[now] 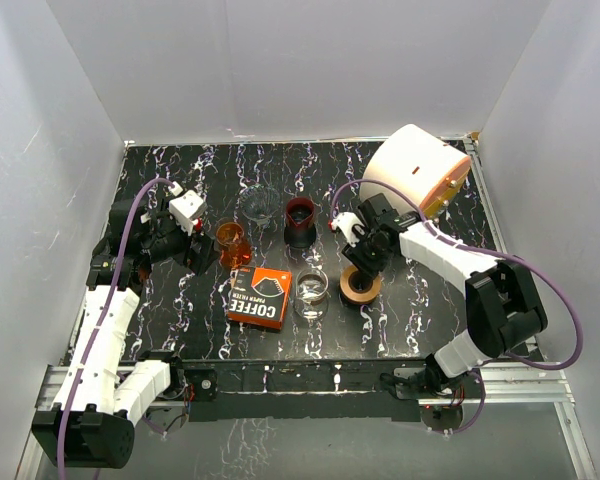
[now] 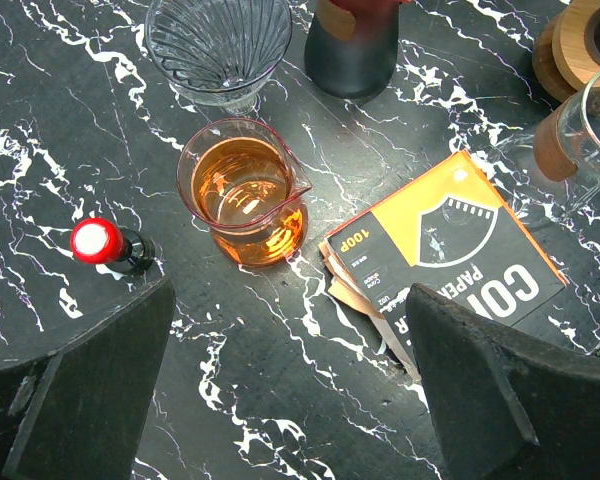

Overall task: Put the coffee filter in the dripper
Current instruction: Pick up the dripper holder from the center of the board.

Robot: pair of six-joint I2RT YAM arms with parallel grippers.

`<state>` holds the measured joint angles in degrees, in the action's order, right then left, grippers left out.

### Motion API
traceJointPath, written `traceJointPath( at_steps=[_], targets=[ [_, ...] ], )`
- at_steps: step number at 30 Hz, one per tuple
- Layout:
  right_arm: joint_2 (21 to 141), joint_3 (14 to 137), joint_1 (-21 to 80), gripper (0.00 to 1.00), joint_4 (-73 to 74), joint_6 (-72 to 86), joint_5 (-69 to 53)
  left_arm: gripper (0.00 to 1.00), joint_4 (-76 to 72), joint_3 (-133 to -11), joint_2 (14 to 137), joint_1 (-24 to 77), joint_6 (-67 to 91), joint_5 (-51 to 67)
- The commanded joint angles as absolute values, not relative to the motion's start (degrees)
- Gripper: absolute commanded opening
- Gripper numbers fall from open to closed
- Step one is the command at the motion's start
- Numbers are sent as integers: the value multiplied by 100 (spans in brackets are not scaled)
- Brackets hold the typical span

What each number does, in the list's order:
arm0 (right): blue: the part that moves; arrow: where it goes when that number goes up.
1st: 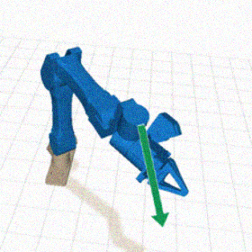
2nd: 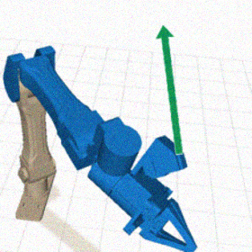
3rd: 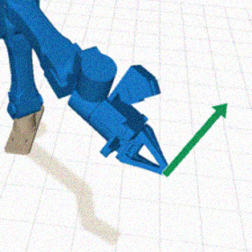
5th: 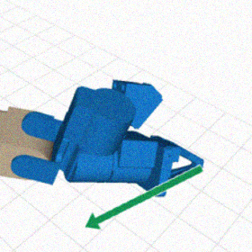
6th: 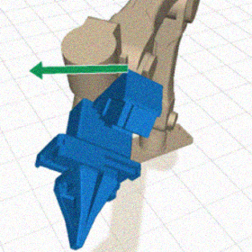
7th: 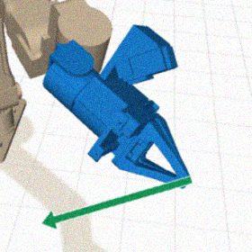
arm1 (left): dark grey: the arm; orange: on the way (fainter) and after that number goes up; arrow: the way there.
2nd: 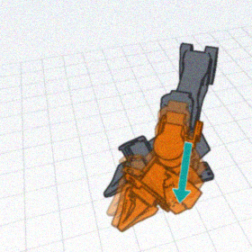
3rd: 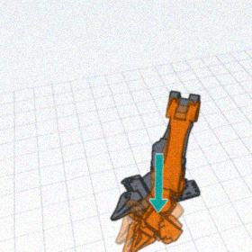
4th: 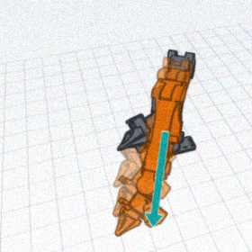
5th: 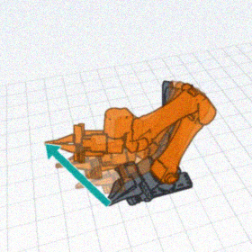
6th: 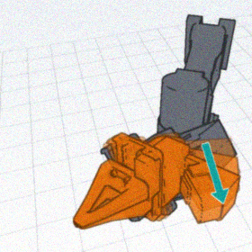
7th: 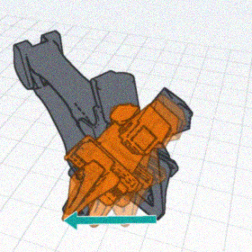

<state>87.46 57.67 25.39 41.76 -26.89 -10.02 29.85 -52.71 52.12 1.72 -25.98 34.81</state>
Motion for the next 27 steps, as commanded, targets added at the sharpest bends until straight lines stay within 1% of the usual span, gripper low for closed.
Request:
traceJointPath(
  at_steps=[1,8,18,27],
  targets=[
    [8456,6126,2526,24,4222,-2703,-1028,99,2961,-5288,5103,190,-2698,3627],
    [8402,6245,2531,18,4359,-2703,-1125,99,2968,-5295,5111,183,-2707,3630],
    [7954,6861,2531,19,4798,-2672,-1677,99,2969,-5323,5152,184,-2699,3642],
    [7808,7830,2559,19,5452,-2930,-2656,99,2940,-5365,5192,178,-2668,3655]
  ],
)
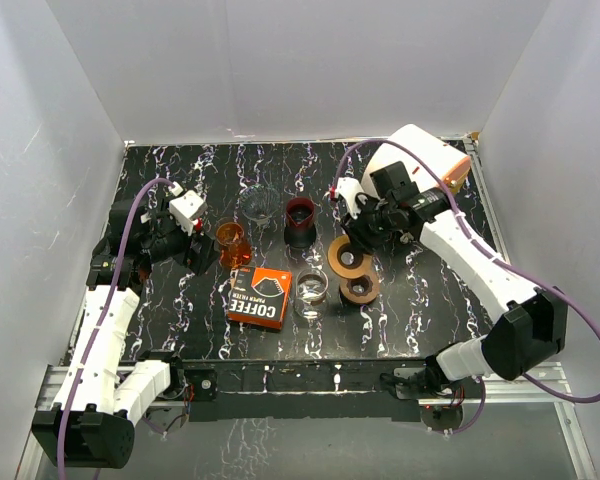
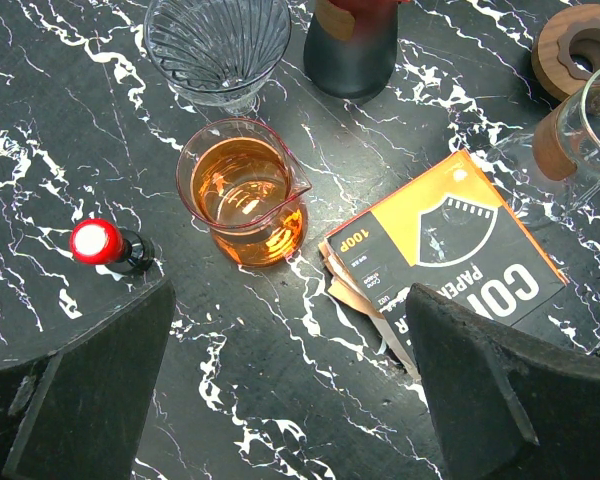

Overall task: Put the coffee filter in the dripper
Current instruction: Pick up the dripper holder from the center of the board, then place the dripper holder onto the coffee server.

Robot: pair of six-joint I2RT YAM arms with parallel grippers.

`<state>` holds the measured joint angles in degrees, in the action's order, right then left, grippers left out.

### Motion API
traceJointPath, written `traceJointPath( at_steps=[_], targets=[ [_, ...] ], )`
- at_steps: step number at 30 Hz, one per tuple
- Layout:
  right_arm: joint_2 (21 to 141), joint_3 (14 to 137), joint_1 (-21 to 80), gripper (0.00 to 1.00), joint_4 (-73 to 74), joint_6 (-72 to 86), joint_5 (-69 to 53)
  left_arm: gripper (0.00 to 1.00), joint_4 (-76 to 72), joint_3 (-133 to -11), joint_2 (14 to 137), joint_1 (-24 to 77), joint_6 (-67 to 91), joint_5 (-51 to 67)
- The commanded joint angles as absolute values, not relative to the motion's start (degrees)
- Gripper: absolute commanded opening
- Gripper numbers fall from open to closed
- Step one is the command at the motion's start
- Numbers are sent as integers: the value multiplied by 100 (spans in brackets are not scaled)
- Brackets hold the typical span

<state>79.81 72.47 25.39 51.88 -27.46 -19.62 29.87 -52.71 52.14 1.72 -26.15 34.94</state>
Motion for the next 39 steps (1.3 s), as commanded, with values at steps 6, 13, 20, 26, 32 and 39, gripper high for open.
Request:
traceJointPath(
  at_steps=[6,13,20,26,32,39],
  targets=[
    [8050,8267,3011,20,5684,-3014,-2971,99,2925,-5370,5191,182,-2623,3625],
    [8507,8607,3778,20,5889,-3125,-2791,99,2897,-5351,5167,176,-2594,3566],
    [8947,8736,4124,21,5898,-3102,-2558,99,2907,-5363,5177,179,-2568,3535],
    [9193,8807,4199,22,5828,-2955,-2323,99,2905,-5357,5175,180,-2566,3524],
    [9329,8901,4225,23,5821,-2851,-2234,99,2896,-5336,5152,182,-2575,3524],
    [9417,8930,4258,26,5801,-2774,-2074,99,2913,-5326,5142,178,-2593,3519]
  ],
)
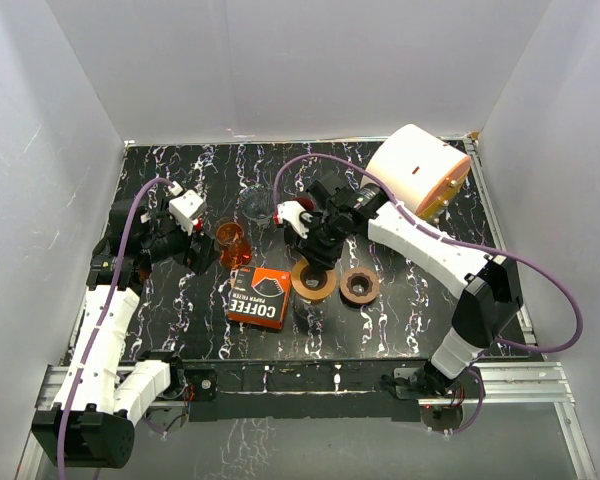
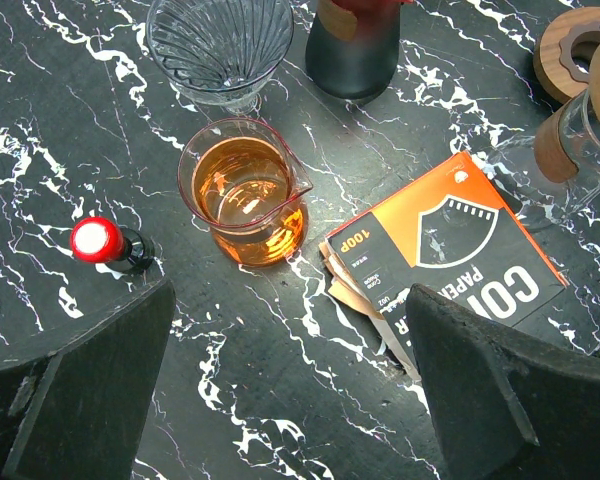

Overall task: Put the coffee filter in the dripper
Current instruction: Place the dripper holder onto the coffee server.

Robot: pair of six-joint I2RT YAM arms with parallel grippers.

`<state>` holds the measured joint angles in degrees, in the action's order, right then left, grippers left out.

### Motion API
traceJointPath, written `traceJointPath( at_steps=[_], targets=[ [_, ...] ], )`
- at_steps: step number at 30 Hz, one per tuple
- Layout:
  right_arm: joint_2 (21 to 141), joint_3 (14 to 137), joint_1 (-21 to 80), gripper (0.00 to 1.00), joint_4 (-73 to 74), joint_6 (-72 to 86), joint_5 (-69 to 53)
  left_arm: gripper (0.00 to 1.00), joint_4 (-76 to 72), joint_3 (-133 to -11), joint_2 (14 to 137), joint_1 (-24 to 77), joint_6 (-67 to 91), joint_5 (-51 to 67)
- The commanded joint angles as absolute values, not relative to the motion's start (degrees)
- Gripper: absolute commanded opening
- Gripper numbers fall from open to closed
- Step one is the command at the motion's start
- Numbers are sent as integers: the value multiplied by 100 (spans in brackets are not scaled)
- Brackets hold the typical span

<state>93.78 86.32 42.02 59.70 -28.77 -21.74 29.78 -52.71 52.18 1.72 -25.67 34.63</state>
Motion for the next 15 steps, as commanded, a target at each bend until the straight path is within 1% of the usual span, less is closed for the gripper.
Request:
traceJointPath(
  at_steps=[1,9,12,15],
  targets=[
    [9429,8923,4262,27,5801,-2766,-2074,99,2917,-5331,5142,180,-2593,3524],
    [9508,8887,4314,30,5789,-2707,-2055,99,2927,-5353,5159,178,-2595,3531],
    [9525,8871,4324,34,5788,-2690,-2065,99,2927,-5344,5165,178,-2593,3529],
    [9520,8839,4324,39,5780,-2682,-2051,99,2927,-5346,5160,177,-2594,3531]
  ],
)
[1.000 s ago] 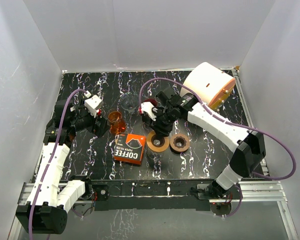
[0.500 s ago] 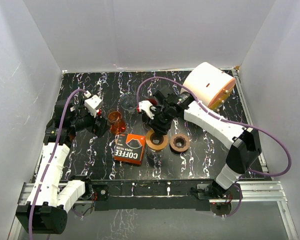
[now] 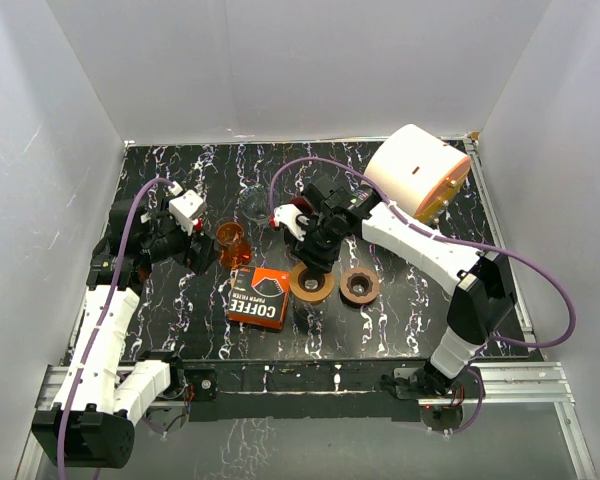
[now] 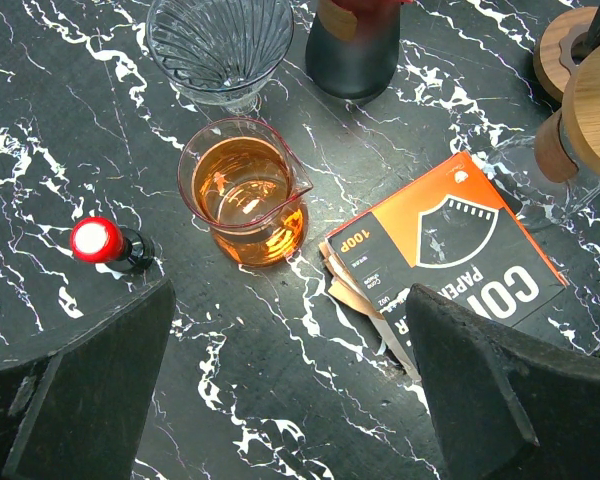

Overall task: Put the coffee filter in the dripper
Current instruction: Place the dripper holder onto the coffee server.

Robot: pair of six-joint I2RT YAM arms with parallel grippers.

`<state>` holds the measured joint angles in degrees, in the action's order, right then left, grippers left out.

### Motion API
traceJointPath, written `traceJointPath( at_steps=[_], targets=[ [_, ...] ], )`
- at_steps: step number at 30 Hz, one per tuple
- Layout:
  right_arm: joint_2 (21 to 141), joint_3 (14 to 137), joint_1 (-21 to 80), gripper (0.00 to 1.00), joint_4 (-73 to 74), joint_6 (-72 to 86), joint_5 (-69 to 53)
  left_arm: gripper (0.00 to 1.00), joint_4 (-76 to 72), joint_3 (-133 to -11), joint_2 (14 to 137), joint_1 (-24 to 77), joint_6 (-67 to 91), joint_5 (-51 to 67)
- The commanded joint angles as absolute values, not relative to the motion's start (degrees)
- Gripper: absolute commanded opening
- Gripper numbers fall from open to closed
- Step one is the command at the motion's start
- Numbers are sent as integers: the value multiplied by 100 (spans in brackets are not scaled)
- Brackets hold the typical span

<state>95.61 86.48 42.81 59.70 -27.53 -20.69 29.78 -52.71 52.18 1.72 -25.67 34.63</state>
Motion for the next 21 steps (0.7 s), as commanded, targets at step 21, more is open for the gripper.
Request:
traceJointPath(
  at_steps=[21],
  targets=[
    [8578,8938,4064,69,5723,-2773,-2127,99,3026,-5450,5302,185,-2637,3375]
  ],
)
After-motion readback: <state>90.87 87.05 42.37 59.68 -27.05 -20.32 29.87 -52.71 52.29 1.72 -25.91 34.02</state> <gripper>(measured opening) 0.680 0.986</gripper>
